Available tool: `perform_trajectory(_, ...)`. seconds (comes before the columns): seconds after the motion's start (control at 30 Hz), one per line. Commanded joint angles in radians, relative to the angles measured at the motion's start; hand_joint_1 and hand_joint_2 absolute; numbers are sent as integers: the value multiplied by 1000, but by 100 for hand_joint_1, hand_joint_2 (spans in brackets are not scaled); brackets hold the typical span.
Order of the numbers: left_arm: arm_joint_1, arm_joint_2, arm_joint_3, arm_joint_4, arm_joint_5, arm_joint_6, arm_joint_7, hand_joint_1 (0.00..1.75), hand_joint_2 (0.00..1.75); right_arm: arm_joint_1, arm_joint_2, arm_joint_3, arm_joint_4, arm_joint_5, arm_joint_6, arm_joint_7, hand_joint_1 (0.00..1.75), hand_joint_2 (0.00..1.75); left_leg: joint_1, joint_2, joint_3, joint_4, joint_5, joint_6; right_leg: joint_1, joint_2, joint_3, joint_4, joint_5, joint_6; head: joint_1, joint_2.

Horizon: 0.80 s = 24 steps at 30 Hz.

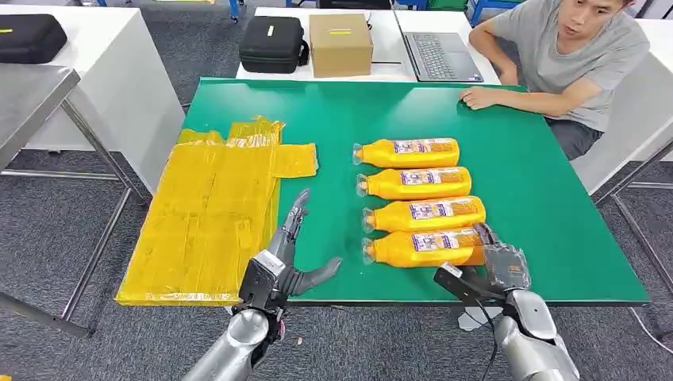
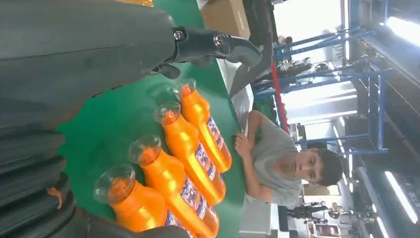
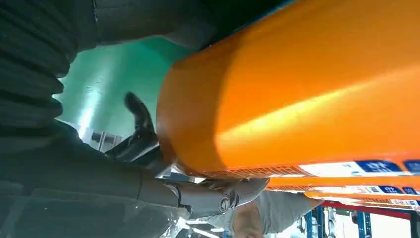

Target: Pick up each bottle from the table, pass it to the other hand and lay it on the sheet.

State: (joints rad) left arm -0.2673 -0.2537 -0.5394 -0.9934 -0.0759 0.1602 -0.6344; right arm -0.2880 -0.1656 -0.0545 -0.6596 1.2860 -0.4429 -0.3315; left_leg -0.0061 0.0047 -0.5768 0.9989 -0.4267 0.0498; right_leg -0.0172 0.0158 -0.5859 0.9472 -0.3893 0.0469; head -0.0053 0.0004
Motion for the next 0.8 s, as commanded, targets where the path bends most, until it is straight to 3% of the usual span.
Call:
perform_trajectory(0.03, -35, 19, -41, 73, 5, -2, -6, 0, 175, 89, 16, 37, 35, 13, -23, -8, 175, 175, 2, -4, 0, -1, 0, -3, 2, -5, 2, -1, -1, -2, 0, 0)
perform_trajectory(0.13, -36, 19, -43, 80, 7, -4, -10, 0, 175, 97, 15, 37, 26, 8, -29, -25, 175, 175, 2, -5, 0, -1, 0, -3, 2, -6, 2, -2, 0, -1, 0, 0)
perform_trajectory(0.27, -48, 10, -46, 99, 15, -2, -22, 0, 175, 115, 43, -10, -32, -122, -11, -156, 175, 175, 2, -5, 0, -1, -1, -3, 2, -5, 2, -1, -1, 0, 0, 0)
perform_trajectory(0.47, -66, 2, -57, 108, 22, -3, -20, 0, 175, 129, 61, -32, -101, -231, -3, -241, 175, 175, 3, -5, -5, 0, -1, -3, 2, -4, -1, 0, -2, 1, 0, 0)
perform_trajectory(0.8, -75, -1, -66, 117, 32, 2, -22, 0, 175, 134, 66, -43, -113, -294, -11, -295, 175, 175, 3, -6, -8, 0, -2, -4, 2, -5, -4, 0, -2, 0, 0, 0)
